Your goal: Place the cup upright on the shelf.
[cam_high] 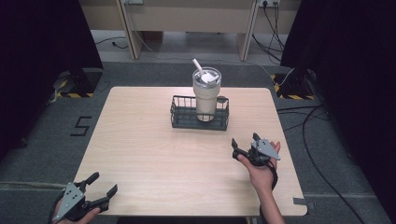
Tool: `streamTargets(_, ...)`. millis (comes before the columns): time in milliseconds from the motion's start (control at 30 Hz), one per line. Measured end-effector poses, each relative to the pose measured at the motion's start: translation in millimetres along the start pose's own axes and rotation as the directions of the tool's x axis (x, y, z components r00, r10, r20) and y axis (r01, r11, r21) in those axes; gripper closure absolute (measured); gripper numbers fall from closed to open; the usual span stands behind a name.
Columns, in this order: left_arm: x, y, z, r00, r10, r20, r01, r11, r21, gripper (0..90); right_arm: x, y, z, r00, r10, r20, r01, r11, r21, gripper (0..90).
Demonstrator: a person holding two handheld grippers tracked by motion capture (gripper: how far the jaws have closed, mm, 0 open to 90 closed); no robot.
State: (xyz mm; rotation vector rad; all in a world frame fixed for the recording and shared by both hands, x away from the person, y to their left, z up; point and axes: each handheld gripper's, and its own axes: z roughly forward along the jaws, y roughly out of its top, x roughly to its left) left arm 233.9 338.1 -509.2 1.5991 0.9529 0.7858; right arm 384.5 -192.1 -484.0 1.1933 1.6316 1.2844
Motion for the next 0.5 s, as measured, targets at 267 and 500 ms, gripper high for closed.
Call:
streamTargets(267,-0.3,0.3,-0.3,1.0000,0.002,0.002,-0.002,1.0000,-0.003,16.6,0.2,-9.7,-6.9,0.9999,0.013,-0.007,-0.013,0.9998,0.013,14.7)
streamTargets(500,0.4,1.2,-1.5,1.0000,0.005,0.001,-0.005,1.0000,-0.009,16.7,-1.8,-9.8,-10.5,0.9999,0.014,-0.001,-0.014,0.9999,0.004,15.1)
